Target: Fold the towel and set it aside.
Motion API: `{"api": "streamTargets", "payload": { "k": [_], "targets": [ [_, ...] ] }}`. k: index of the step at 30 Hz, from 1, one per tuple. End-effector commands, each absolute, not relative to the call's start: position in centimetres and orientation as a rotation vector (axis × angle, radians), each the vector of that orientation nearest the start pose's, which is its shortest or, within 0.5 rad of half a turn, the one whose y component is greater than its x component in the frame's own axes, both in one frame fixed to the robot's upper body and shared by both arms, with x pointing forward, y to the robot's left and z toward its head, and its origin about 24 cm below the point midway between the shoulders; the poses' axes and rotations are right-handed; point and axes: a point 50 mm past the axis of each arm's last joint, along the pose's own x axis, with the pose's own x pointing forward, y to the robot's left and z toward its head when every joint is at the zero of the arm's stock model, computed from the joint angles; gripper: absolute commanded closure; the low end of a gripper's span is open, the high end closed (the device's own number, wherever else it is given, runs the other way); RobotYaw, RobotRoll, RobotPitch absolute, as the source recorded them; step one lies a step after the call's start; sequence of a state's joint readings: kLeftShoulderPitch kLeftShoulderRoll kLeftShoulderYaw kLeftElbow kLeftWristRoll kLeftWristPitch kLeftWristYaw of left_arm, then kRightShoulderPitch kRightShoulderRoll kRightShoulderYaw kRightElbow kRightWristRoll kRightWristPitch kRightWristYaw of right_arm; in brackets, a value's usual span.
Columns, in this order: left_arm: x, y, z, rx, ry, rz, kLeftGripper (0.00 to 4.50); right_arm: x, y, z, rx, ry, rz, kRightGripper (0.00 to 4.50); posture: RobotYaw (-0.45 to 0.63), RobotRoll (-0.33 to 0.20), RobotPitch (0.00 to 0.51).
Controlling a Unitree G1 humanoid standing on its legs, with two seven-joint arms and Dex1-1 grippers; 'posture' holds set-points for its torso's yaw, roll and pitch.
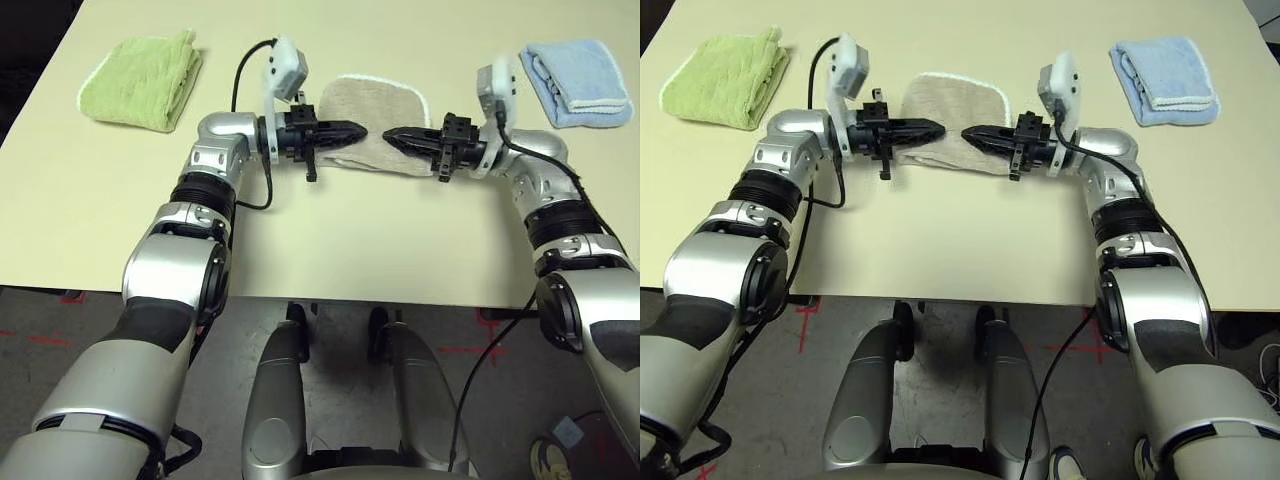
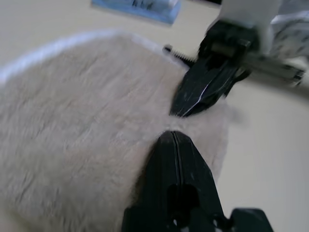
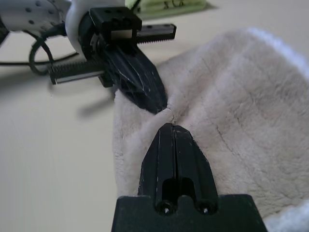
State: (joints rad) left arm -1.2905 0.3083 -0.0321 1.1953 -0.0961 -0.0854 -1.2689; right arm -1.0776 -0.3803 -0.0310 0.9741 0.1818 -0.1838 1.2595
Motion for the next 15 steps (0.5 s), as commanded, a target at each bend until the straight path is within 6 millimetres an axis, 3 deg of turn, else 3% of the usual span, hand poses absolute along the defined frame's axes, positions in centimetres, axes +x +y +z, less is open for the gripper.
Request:
{"api": "streamTargets", "payload": {
  "k": [1, 6, 15],
  "targets": [
    [39.8, 12.7, 20.2, 0.393, 0.092, -1.215, 4.45, 38.4, -15.7, 18.0, -0.327, -0.074, 1.167, 4.5, -0.02, 0.0, 0.34],
    [39.9, 14.3, 20.4, 0.414, 0.105, -1.17, 4.45, 38.4, -16.9, 17.7, -0.328, -0.053, 1.128, 4.5, 0.0, 0.0, 0.344],
    [39.9, 16.2, 23.5, 0.441, 0.028, -1.126, 4.45, 38.4, -19.6, 22.3, -0.332, -0.172, 1.08, 4.5, 0.0, 0.0, 0.345]
  ]
}}
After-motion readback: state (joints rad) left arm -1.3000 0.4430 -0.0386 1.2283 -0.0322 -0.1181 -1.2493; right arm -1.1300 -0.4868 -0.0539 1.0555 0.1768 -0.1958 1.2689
